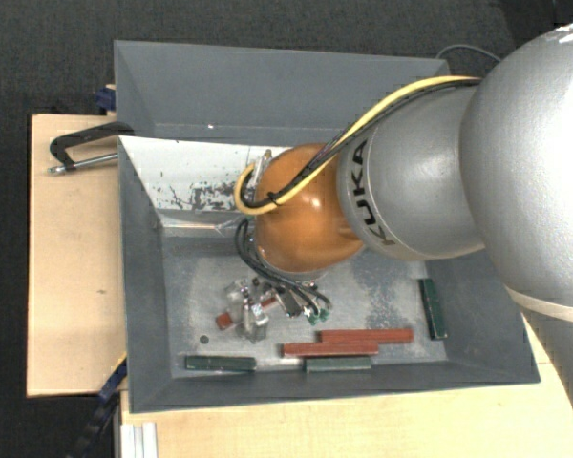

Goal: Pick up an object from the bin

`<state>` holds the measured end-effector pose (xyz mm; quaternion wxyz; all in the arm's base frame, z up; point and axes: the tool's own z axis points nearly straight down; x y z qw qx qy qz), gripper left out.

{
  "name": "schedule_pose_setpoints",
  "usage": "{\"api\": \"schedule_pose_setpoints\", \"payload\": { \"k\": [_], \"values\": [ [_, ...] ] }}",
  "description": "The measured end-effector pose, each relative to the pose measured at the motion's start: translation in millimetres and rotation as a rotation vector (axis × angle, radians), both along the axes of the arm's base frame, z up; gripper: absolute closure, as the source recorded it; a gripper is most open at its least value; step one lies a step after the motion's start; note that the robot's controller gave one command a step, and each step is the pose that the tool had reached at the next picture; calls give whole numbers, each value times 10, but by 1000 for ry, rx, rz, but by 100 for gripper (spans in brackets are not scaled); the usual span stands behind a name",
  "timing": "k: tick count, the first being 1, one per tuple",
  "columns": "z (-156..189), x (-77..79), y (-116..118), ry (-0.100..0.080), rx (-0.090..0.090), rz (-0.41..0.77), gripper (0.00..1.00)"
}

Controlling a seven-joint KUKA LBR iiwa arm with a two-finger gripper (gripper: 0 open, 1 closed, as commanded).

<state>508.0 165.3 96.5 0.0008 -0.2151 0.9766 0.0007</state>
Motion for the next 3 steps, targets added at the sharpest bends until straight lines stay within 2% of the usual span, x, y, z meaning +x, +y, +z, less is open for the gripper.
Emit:
{"api": "schedule_pose_setpoints", "payload": {
  "k": [1, 2, 3],
  "values": [
    [16, 10, -97, 1, 0, 0, 100],
    [475, -5, -30, 3, -1, 0, 100],
    [786, 133, 24, -13, 4, 8, 100]
  ]
}}
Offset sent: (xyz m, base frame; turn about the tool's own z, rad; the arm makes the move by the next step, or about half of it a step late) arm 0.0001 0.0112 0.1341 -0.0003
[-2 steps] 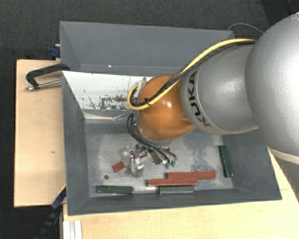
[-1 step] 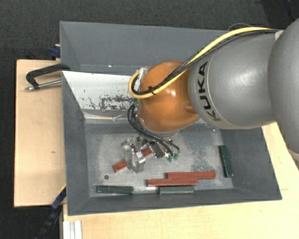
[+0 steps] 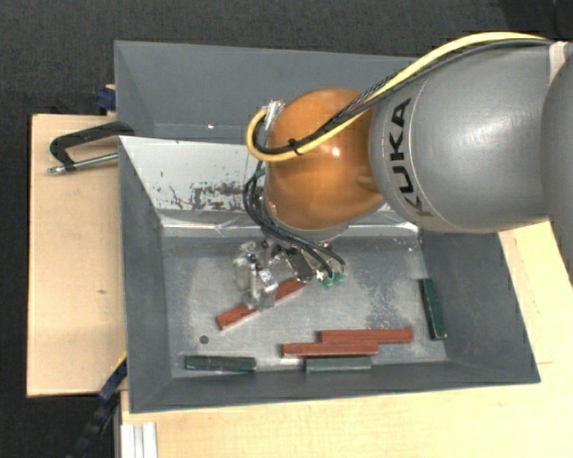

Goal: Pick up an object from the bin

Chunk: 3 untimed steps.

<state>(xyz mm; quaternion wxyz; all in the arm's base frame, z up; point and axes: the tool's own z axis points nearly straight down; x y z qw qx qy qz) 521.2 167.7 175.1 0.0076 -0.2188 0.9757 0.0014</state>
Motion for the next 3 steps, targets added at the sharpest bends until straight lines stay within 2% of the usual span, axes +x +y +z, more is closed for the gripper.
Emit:
{"api": "schedule_pose_setpoints", "payload": {
  "k": [1, 2, 3],
  "values": [
    [294, 191, -600, 8, -4, 4, 0],
    [292, 189, -597, 8, -3, 5, 0],
    [57, 266, -519, 2, -6, 136, 0]
  ]
}}
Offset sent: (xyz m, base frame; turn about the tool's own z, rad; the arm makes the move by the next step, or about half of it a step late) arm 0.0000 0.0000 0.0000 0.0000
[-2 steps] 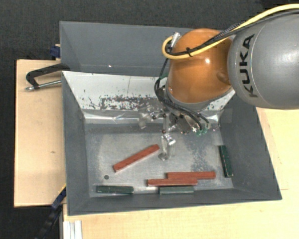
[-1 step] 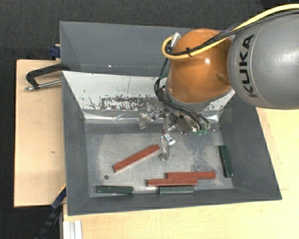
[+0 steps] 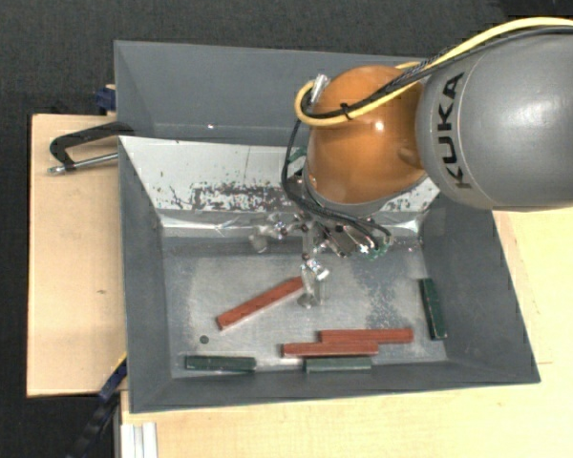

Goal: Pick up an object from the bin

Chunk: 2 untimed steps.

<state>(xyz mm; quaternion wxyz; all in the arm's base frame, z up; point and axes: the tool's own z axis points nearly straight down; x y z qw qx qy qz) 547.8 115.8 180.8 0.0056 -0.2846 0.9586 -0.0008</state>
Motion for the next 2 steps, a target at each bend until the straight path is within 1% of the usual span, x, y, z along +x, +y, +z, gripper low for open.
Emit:
{"api": "schedule_pose_setpoints", "payload": {
  "k": [1, 2],
  "values": [
    [-636, -27, 217, 5, -1, 169, 0],
    [-1100, -50, 258, 11, -1, 217, 100]
  ]
}}
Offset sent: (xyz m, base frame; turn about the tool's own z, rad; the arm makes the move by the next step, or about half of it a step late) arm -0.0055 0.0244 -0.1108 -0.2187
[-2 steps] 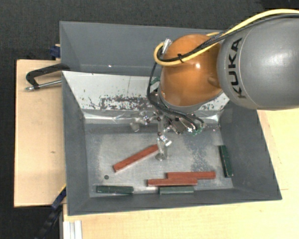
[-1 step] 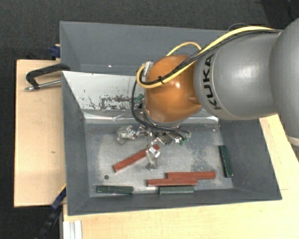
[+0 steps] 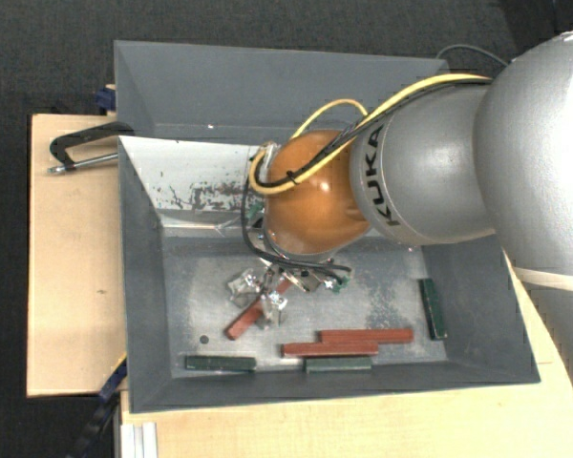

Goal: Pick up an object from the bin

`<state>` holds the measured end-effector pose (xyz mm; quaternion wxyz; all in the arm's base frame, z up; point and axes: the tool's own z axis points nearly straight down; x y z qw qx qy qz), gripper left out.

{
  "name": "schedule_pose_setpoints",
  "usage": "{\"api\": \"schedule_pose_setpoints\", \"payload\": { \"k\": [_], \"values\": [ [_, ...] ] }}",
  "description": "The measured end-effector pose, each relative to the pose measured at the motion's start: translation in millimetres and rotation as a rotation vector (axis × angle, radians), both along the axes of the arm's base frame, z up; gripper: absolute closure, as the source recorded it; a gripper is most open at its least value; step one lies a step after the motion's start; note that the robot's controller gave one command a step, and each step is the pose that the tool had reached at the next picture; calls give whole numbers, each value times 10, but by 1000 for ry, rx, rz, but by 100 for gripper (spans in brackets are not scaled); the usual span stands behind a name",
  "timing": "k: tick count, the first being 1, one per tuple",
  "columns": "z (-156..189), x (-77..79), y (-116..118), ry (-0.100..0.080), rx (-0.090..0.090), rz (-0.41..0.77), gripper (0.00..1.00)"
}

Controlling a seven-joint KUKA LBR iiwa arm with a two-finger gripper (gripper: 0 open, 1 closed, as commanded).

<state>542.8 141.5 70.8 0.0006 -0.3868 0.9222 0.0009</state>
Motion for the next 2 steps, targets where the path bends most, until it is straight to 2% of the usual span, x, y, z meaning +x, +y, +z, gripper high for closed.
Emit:
{"api": "schedule_pose_setpoints", "payload": {
  "k": [1, 2],
  "values": [
    [0, 0, 0, 0, 0, 0, 100],
    [1731, -26, 211, -3, 1, 92, 100]
  ]
}}
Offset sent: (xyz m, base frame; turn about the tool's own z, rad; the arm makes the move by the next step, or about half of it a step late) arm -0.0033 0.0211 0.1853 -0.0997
